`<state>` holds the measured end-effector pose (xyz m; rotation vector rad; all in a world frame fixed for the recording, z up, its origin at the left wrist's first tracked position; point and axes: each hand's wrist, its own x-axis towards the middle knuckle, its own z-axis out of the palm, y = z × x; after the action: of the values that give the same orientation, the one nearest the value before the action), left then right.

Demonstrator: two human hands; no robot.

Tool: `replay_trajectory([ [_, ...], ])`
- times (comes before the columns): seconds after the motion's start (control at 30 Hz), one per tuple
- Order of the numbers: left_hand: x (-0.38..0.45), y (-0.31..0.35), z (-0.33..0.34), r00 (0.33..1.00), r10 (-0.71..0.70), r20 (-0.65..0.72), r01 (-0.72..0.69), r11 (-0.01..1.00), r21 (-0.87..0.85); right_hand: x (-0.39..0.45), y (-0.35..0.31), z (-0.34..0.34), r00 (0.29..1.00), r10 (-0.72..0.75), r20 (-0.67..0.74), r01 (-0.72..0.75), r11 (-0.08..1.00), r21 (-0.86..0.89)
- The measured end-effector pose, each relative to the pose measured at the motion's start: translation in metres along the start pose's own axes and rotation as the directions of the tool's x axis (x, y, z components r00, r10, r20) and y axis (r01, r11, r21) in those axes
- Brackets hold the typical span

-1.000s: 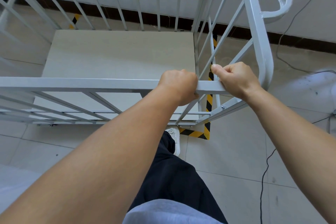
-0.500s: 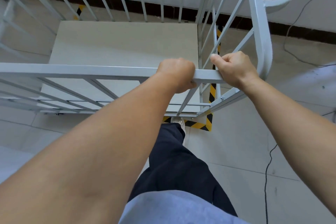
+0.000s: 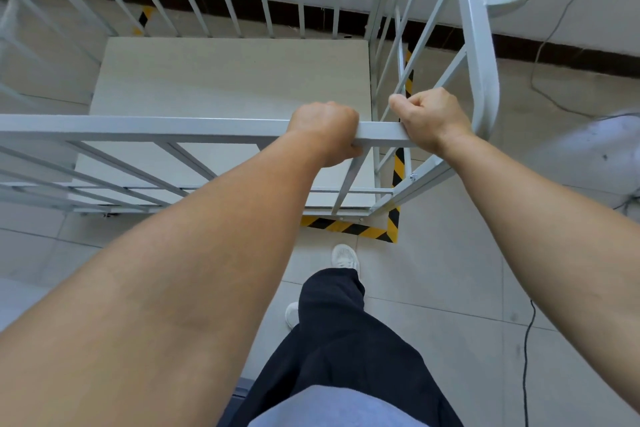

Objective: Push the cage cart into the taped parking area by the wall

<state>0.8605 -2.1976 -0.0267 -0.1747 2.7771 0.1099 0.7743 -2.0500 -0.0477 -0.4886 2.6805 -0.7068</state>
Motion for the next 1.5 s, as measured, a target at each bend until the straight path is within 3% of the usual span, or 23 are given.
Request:
replay_trajectory([
  [0.4,-0.018,-0.008,0.003,0.983,0.027,-0.180,-0.057,0.985,-0.163,-0.001,0.000,0.001,0.999,-0.001,-0.040,0.000,1.000,-0.016],
  [0.53,-0.039,-0.031,0.008,0.962,-0.145,-0.233,0.078,0.958,-0.277,-0.006,-0.007,-0.001,0.999,-0.043,-0.012,0.041,0.994,-0.102],
  [0.67,-0.060,-0.063,0.017,0.900,-0.363,-0.242,0.269,0.899,-0.345,-0.020,-0.053,0.013,0.969,-0.228,0.090,0.243,0.943,-0.229],
  [0.93,-0.113,-0.151,0.028,0.805,-0.515,-0.294,0.381,0.829,-0.410,-0.046,-0.201,0.095,0.866,-0.468,0.175,0.496,0.848,-0.186],
  [1.07,-0.146,-0.213,0.037,0.685,-0.693,-0.227,0.506,0.676,-0.536,-0.056,-0.254,0.134,0.851,-0.477,0.218,0.519,0.825,-0.221],
  [1.23,-0.157,-0.273,0.038,0.466,-0.884,-0.043,0.579,0.342,-0.740,-0.052,-0.294,0.170,0.850,-0.464,0.250,0.525,0.786,-0.325],
  [1.5,-0.141,-0.354,0.024,0.209,-0.920,0.331,0.378,-0.237,-0.895,-0.031,-0.350,0.208,0.797,-0.499,0.339,0.599,0.723,-0.344],
])
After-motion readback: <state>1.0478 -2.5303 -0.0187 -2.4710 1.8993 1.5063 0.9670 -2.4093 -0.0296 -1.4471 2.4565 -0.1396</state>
